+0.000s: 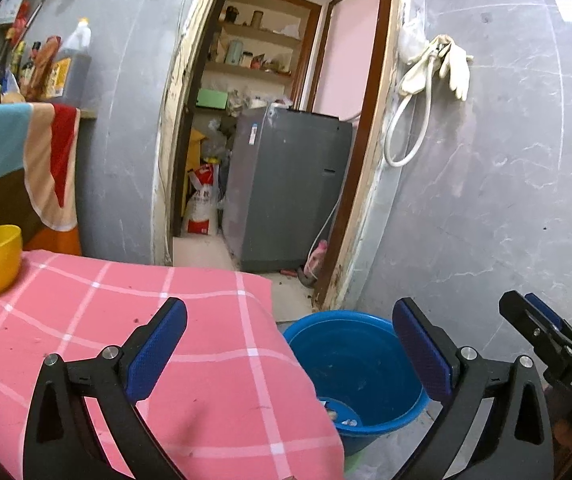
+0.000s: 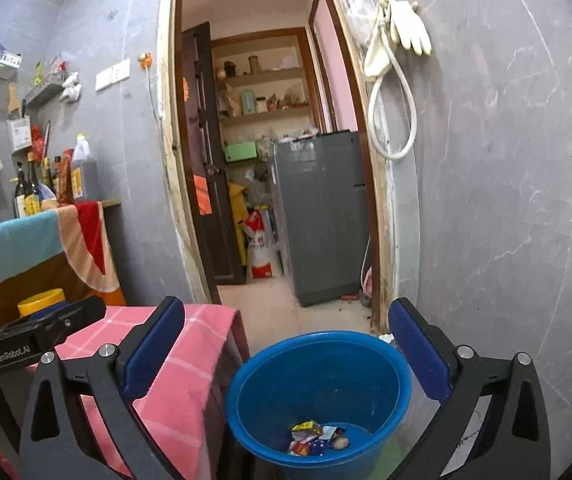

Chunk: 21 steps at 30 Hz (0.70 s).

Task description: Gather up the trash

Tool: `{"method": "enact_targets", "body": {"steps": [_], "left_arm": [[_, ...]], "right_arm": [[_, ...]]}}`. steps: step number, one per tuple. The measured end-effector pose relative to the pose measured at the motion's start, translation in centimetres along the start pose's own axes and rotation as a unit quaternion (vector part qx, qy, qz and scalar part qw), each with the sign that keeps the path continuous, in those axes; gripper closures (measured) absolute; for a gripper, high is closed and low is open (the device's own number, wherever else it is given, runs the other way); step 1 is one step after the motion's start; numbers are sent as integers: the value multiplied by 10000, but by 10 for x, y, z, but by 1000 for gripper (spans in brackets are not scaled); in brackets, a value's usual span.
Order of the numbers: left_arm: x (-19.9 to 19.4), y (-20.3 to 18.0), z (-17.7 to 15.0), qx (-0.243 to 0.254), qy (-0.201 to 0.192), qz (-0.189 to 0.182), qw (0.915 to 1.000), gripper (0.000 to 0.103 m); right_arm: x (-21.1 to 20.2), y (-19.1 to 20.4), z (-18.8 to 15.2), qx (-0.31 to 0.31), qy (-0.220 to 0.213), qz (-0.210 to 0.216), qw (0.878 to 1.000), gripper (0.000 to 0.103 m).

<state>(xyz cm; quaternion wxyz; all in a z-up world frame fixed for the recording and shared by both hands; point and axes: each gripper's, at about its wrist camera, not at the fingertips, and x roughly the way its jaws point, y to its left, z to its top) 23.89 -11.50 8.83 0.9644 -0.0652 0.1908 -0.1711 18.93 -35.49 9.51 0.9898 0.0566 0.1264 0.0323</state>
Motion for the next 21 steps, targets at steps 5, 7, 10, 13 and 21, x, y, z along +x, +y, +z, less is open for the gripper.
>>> {"method": "enact_targets", "body": {"steps": [5, 7, 10, 13, 21], "left_arm": [[-31, 1, -4, 105, -228, 12, 9997, 2], [-41, 1, -7, 144, -305, 31, 9994, 2], [-57, 2, -10, 162, -389, 77, 9991, 2], [-71, 4, -14, 170, -439, 107, 9988, 2], [-98, 9, -31, 294, -336, 184, 9988, 2]], "right_arm": [[-25, 11, 1, -34, -234, 0, 9997, 0], [-34, 16, 1, -65, -302, 18, 9995, 0], [-44, 24, 1, -140, -346, 30, 9993, 0], [-53, 30, -1, -208, -386, 46, 9990, 0], [-81, 47, -14, -334, -418, 174, 9984, 0]]}}
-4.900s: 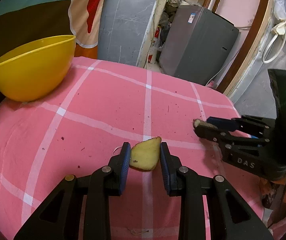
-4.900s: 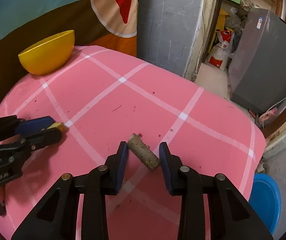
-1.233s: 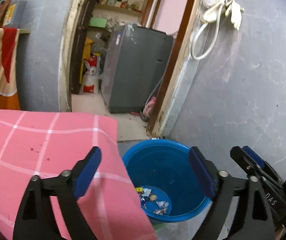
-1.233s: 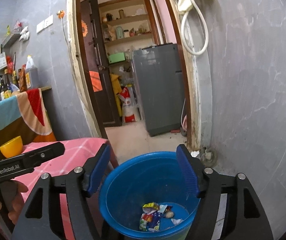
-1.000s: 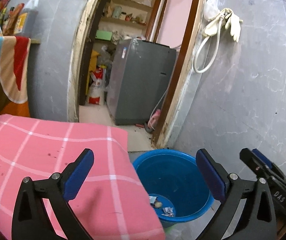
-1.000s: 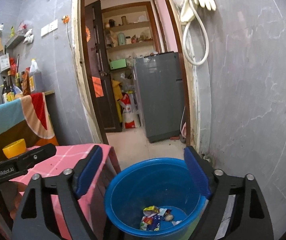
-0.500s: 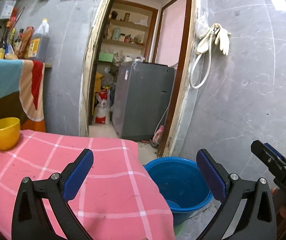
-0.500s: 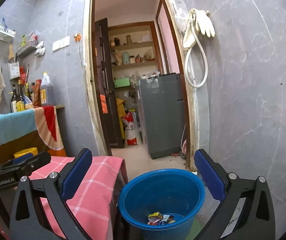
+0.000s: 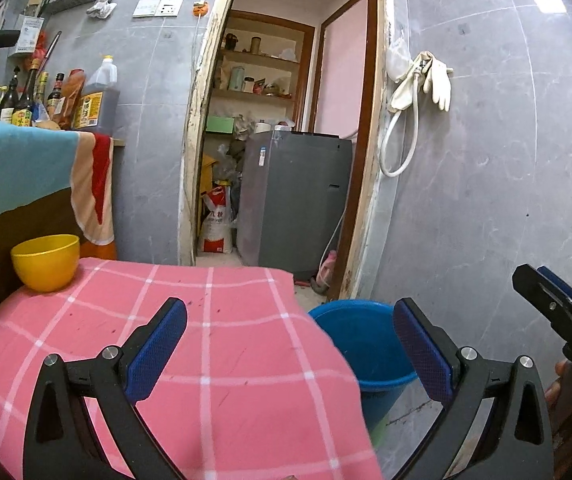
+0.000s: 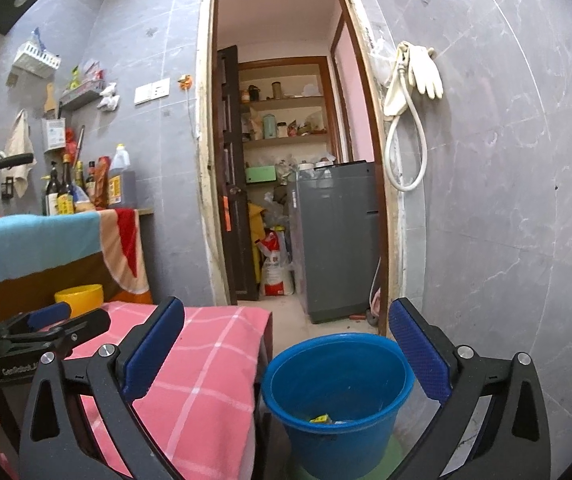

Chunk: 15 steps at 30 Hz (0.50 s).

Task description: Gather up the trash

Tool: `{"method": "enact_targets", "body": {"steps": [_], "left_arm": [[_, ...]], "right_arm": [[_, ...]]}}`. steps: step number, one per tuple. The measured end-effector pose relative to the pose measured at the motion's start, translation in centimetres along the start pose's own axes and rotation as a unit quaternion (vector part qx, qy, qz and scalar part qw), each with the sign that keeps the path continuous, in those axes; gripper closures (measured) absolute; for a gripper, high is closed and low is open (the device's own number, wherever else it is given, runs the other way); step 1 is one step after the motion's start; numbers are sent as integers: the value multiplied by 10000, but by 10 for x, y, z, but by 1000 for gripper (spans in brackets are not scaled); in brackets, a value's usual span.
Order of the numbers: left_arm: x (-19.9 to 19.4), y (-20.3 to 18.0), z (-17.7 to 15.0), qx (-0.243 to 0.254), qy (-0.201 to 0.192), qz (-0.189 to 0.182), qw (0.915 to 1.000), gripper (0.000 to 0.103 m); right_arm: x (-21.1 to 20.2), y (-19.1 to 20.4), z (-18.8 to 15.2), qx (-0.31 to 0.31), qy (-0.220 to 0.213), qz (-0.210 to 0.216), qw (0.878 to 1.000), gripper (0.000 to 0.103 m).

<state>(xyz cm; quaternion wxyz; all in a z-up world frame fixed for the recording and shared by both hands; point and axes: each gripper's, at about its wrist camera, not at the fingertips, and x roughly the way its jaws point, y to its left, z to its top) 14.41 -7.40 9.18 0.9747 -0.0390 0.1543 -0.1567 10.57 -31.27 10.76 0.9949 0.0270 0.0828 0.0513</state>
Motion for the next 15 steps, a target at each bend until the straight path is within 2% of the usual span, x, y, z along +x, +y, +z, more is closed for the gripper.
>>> {"method": "enact_targets", "body": {"steps": [15], "left_arm": [[-45, 14, -40, -139, 94, 165, 9997, 2]], "right_arm": [[-36, 23, -28, -134, 74, -191, 9997, 0]]}}
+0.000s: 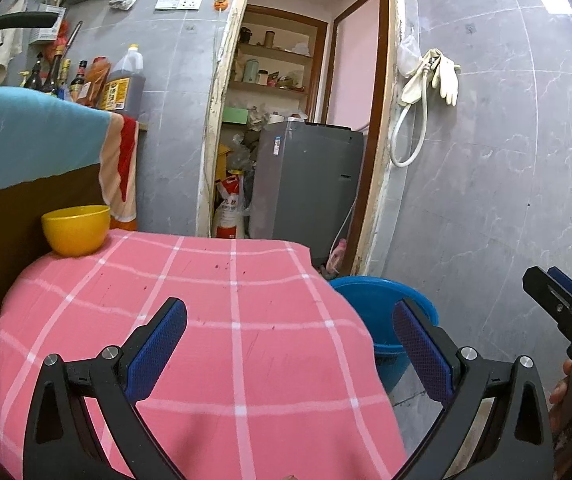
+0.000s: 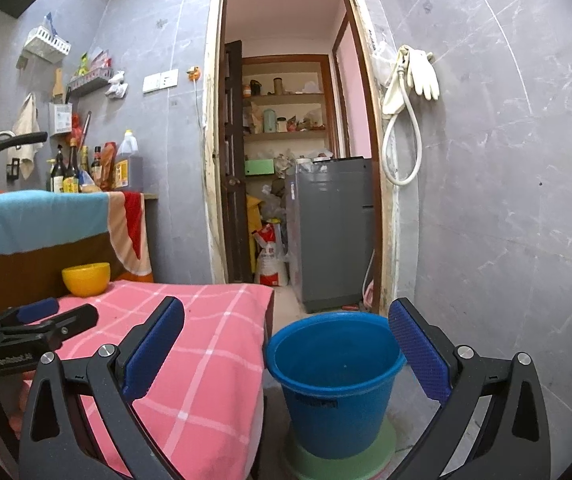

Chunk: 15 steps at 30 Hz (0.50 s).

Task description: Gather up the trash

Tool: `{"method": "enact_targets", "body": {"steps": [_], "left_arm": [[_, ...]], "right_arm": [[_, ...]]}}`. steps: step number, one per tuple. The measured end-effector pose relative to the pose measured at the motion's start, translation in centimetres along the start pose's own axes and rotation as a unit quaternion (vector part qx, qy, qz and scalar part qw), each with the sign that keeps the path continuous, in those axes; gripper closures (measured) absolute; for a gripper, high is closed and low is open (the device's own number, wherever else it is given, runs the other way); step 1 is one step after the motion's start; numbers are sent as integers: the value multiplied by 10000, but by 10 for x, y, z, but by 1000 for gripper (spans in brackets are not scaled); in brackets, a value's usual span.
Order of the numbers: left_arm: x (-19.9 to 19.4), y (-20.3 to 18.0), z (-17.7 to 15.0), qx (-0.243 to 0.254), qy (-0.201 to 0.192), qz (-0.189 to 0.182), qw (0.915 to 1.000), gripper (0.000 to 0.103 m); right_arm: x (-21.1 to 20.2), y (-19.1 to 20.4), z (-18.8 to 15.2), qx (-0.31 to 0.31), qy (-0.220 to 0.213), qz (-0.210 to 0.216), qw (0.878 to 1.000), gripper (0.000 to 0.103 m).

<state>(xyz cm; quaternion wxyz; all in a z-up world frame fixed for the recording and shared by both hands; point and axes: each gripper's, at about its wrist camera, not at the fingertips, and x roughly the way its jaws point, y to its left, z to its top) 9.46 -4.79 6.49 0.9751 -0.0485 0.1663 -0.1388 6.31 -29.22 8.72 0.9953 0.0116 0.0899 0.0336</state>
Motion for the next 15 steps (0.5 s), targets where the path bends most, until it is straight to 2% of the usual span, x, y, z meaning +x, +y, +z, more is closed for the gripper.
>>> {"method": "enact_targets", "body": {"steps": [6, 15], "left_arm": [[-19, -1, -15, 103, -125, 115, 9998, 2], [-36, -1, -38, 126, -367, 484, 9981, 2]], "right_arm": [[-11, 4, -13, -63, 53, -121, 9999, 0], [-22, 8, -33, -47, 94, -388, 9992, 0]]}}
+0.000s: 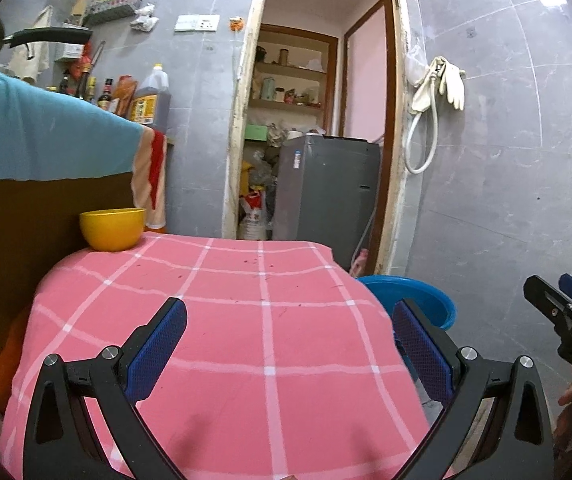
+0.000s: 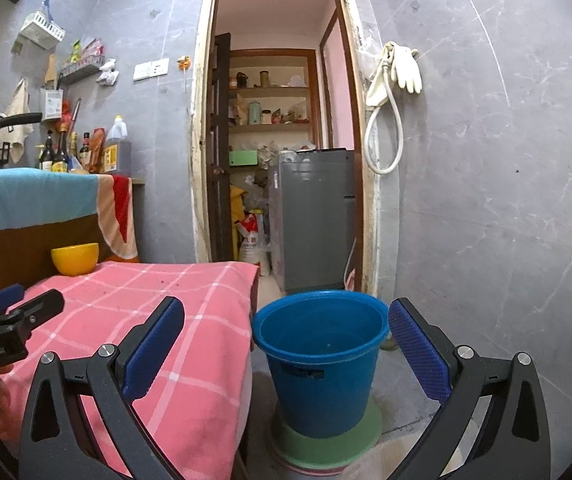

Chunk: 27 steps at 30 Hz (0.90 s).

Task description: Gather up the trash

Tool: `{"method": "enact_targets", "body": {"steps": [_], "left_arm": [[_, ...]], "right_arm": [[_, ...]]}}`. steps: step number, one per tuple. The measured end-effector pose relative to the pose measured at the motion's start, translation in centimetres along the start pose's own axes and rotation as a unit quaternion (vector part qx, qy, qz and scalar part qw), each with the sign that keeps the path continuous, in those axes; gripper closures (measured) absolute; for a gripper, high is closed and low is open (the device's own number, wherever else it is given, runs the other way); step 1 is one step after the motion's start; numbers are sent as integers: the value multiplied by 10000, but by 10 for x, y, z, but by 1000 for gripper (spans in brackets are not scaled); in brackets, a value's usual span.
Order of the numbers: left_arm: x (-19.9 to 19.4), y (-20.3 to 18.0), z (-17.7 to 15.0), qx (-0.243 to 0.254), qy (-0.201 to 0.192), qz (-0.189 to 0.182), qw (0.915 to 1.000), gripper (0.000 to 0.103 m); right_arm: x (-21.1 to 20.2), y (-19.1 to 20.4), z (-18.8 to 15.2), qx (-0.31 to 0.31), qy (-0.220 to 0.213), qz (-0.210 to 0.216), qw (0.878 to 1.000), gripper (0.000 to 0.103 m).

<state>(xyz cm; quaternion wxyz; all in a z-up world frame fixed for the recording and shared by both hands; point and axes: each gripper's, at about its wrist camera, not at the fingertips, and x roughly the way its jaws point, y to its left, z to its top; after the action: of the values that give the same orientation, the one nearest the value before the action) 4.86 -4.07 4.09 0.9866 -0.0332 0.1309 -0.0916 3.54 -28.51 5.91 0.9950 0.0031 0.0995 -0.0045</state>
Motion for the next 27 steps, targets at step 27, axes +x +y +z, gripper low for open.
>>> {"method": "enact_targets", "body": {"steps": [27], "left_arm": [[-10, 16, -41, -73, -4, 465, 9989, 2]], "right_arm": [[-4, 11, -35, -139, 102, -396, 9991, 0]]}}
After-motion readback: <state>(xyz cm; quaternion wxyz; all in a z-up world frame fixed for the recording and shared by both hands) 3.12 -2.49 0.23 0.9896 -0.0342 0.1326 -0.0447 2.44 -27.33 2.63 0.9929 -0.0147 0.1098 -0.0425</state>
